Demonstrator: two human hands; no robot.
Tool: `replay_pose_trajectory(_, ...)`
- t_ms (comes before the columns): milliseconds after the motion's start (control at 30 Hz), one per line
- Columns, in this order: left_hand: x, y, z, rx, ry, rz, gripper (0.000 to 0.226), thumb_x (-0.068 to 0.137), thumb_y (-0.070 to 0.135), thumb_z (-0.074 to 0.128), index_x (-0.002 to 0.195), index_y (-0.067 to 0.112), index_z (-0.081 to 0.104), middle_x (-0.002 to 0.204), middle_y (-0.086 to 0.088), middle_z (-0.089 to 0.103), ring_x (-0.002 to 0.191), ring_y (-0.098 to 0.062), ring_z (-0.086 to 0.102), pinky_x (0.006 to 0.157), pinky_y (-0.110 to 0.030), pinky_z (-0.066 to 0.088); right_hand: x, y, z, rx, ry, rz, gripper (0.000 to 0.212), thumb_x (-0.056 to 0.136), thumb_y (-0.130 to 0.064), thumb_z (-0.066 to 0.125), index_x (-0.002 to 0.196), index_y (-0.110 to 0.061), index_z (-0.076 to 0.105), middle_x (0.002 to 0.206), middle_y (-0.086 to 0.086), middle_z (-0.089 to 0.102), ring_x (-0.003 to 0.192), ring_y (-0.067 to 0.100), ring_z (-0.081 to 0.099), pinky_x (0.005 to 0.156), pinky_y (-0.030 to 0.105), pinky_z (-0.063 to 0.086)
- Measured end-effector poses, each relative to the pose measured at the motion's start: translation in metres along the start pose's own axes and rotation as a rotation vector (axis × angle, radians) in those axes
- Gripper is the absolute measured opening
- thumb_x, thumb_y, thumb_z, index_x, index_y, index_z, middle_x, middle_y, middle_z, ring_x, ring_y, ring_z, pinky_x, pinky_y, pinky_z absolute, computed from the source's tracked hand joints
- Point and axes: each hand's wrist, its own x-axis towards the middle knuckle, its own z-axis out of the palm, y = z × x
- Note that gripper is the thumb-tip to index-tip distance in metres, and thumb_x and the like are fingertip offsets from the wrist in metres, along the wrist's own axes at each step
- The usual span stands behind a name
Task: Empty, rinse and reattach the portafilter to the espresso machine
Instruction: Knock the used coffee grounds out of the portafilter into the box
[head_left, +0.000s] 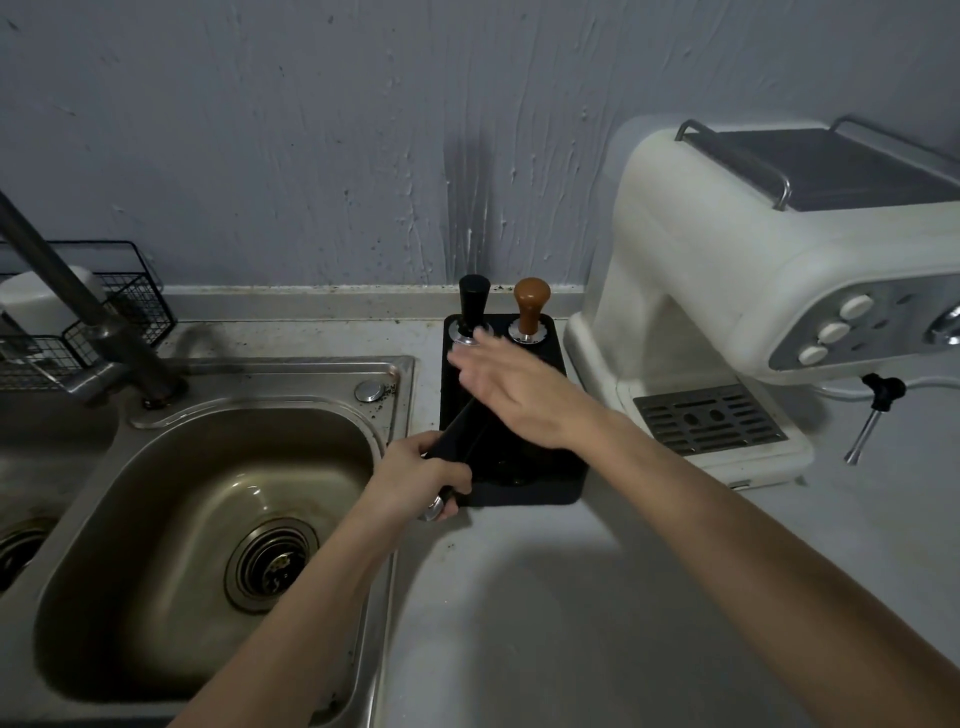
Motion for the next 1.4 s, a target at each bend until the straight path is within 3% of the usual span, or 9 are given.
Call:
replay_pose_trajectory(100, 0.001, 0.004, -0.001, 0.005, -0.007, 0.031, 0.018, 0.066, -0.012, 0.057, 0.073, 0.004, 0.056, 0.042, -0.005, 0.046, 0.030, -0.014, 0.042, 0.035, -0.017, 0.031, 0.001, -0.006, -0.008, 0.057, 0.314, -0.062, 0.054, 0.096, -0.040, 0.026, 0.141, -0.012, 0.033, 0.152, 0.004, 0.031, 0.137, -0.001, 0.010, 0.108, 0.004, -0.002)
replay_pose_trajectory(267, -0.002, 0.006, 0.002, -0.005, -0.008, 0.014, 0.017, 0.066, -0.013, 0.056, 0.074, 0.002, 0.053, 0.048, -0.008, 0.045, 0.030, -0.014, 0.041, 0.036, -0.016, 0.030, -0.002, 0.001, 0.003, -0.063, -0.116, 0.038, 0.050, 0.098, -0.037, 0.025, 0.142, -0.014, 0.030, 0.154, 0.002, 0.026, 0.142, 0.008, 0.011, 0.113, 0.022, 0.002)
replay_pose_trajectory(400, -0.002, 0.005, 0.000, -0.035, -0.007, 0.033, 0.017, 0.067, -0.013, 0.056, 0.074, 0.002, 0.052, 0.041, -0.004, 0.046, 0.030, -0.014, 0.041, 0.035, -0.016, 0.031, 0.004, -0.009, -0.014, 0.061, 0.339, -0.073, 0.054, 0.096, -0.040, 0.025, 0.141, -0.012, 0.033, 0.151, 0.005, 0.033, 0.137, 0.003, 0.016, 0.113, 0.020, 0.007)
replay_pose_trajectory(533, -0.003, 0.008, 0.004, -0.014, 0.001, 0.012, 0.017, 0.067, -0.012, 0.057, 0.074, 0.003, 0.053, 0.050, -0.009, 0.046, 0.031, -0.014, 0.042, 0.035, -0.017, 0.032, -0.009, -0.001, 0.011, -0.087, -0.078, 0.045, 0.046, 0.099, -0.032, 0.027, 0.139, -0.011, 0.036, 0.152, 0.005, 0.031, 0.142, 0.011, 0.014, 0.113, 0.022, 0.001)
replay_pose_trajectory(700, -0.005, 0.002, 0.003, -0.037, 0.018, 0.027, 0.019, 0.068, -0.014, 0.055, 0.080, 0.001, 0.052, 0.052, -0.010, 0.044, 0.029, -0.014, 0.040, 0.035, -0.017, 0.031, 0.000, -0.009, -0.008, 0.085, 0.348, -0.080, 0.053, 0.096, -0.039, 0.025, 0.140, -0.011, 0.035, 0.151, 0.003, 0.032, 0.136, -0.001, 0.009, 0.114, 0.020, 0.002)
replay_pose_trajectory(833, -0.005, 0.002, 0.005, -0.018, 0.012, 0.013, 0.017, 0.066, -0.012, 0.056, 0.071, 0.002, 0.051, 0.046, -0.007, 0.045, 0.031, -0.014, 0.042, 0.035, -0.016, 0.032, -0.016, 0.000, 0.015, -0.094, -0.114, 0.058, 0.048, 0.099, -0.033, 0.026, 0.143, -0.013, 0.029, 0.155, 0.002, 0.025, 0.143, 0.008, 0.007, 0.114, 0.024, -0.001)
replay_pose_trajectory(1033, -0.004, 0.000, 0.003, -0.028, 0.031, 0.012, 0.018, 0.066, -0.013, 0.056, 0.073, 0.002, 0.052, 0.043, -0.008, 0.044, 0.028, -0.014, 0.041, 0.034, -0.016, 0.032, 0.000, -0.009, -0.015, 0.143, 0.378, -0.088, 0.055, 0.096, -0.041, 0.024, 0.144, -0.014, 0.025, 0.150, -0.009, 0.021, 0.138, -0.001, 0.006, 0.115, 0.019, 0.004)
replay_pose_trajectory(1167, -0.005, 0.004, 0.009, -0.021, 0.032, 0.020, 0.019, 0.064, -0.013, 0.056, 0.067, 0.004, 0.050, 0.037, -0.001, 0.045, 0.030, -0.015, 0.040, 0.034, -0.016, 0.031, -0.015, 0.000, 0.023, -0.077, -0.002, 0.011, 0.047, 0.099, -0.029, 0.029, 0.141, -0.009, 0.031, 0.151, 0.006, 0.032, 0.143, 0.015, 0.015, 0.113, 0.022, 0.001)
replay_pose_trajectory(1400, -0.008, 0.008, 0.012, -0.015, 0.034, 0.027, 0.019, 0.066, -0.011, 0.058, 0.072, 0.006, 0.052, 0.052, -0.008, 0.046, 0.035, -0.015, 0.043, 0.038, -0.017, 0.034, -0.008, 0.007, 0.020, 0.030, -0.017, 0.021, 0.047, 0.099, -0.032, 0.025, 0.141, -0.011, 0.032, 0.151, 0.003, 0.033, 0.143, 0.011, 0.012, 0.106, 0.012, -0.001)
